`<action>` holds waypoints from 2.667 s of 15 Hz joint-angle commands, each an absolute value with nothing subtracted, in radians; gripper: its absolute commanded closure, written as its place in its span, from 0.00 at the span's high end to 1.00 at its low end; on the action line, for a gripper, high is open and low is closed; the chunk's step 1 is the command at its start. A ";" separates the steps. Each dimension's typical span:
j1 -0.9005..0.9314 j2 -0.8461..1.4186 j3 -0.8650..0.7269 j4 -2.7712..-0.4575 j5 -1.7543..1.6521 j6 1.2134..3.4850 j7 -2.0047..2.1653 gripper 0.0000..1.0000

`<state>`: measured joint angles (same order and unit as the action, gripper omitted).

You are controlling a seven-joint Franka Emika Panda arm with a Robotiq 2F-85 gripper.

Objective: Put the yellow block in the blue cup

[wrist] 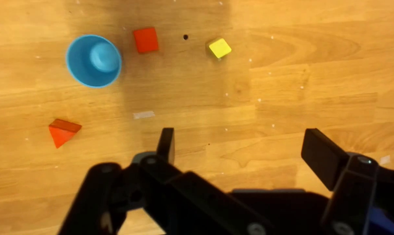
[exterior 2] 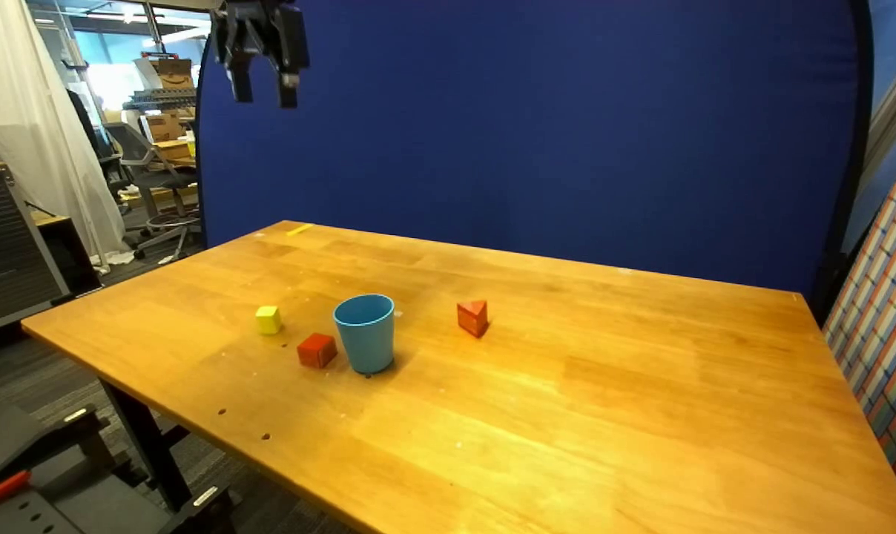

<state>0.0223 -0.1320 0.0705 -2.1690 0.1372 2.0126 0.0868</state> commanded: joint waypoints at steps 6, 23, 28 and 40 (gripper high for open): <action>0.113 0.276 0.141 -2.083 0.333 2.177 0.085 1.00; 0.129 0.449 0.080 -2.205 0.409 2.386 0.450 1.00; 0.121 0.442 0.054 -2.214 0.419 2.374 0.508 1.00; 0.090 0.443 0.044 -2.205 0.447 2.356 0.498 0.27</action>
<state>0.1152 0.4679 0.0263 -2.1986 0.4017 2.3531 0.5346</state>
